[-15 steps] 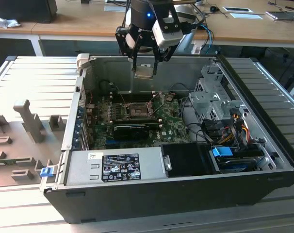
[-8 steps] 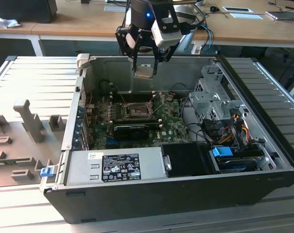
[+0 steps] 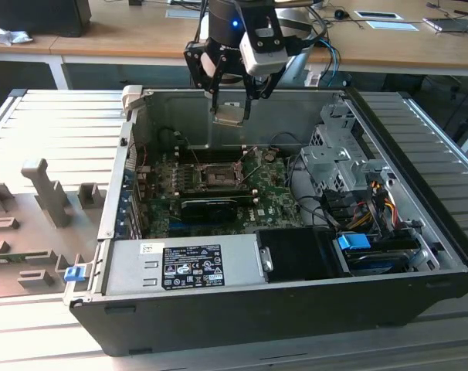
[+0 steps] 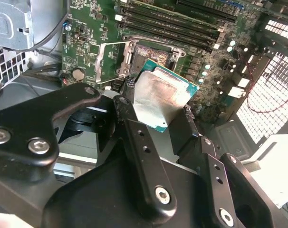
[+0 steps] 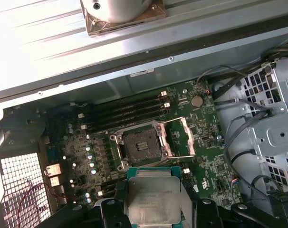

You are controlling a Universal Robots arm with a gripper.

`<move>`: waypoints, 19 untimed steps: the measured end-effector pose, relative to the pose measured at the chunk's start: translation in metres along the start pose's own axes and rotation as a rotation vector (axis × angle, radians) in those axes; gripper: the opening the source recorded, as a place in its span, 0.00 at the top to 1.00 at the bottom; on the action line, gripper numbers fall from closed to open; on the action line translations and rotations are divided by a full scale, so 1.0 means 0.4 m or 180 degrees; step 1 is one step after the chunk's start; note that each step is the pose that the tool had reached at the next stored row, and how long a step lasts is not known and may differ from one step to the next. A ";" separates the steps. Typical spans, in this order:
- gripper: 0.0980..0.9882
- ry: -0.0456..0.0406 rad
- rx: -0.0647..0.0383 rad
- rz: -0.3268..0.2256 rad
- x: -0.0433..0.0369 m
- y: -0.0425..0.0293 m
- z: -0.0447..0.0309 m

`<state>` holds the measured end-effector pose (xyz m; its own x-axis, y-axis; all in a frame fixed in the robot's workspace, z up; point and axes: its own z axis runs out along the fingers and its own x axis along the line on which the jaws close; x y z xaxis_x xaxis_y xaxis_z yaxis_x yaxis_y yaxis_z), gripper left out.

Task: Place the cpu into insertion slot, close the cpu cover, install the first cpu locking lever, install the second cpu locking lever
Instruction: 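Place the cpu into insertion slot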

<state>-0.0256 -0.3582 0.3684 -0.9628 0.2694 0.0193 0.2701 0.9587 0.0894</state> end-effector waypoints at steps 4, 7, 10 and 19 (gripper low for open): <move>0.51 -0.0004 -0.0001 0.0047 0.000 0.000 0.000; 0.51 -0.0008 -0.0002 0.0087 0.000 0.000 0.000; 0.51 -0.0011 -0.0002 0.0126 0.000 0.000 0.000; 0.51 -0.0020 -0.0002 0.0219 0.000 0.000 0.003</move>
<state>-0.0257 -0.3582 0.3670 -0.9420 0.3352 0.0191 0.3355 0.9378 0.0887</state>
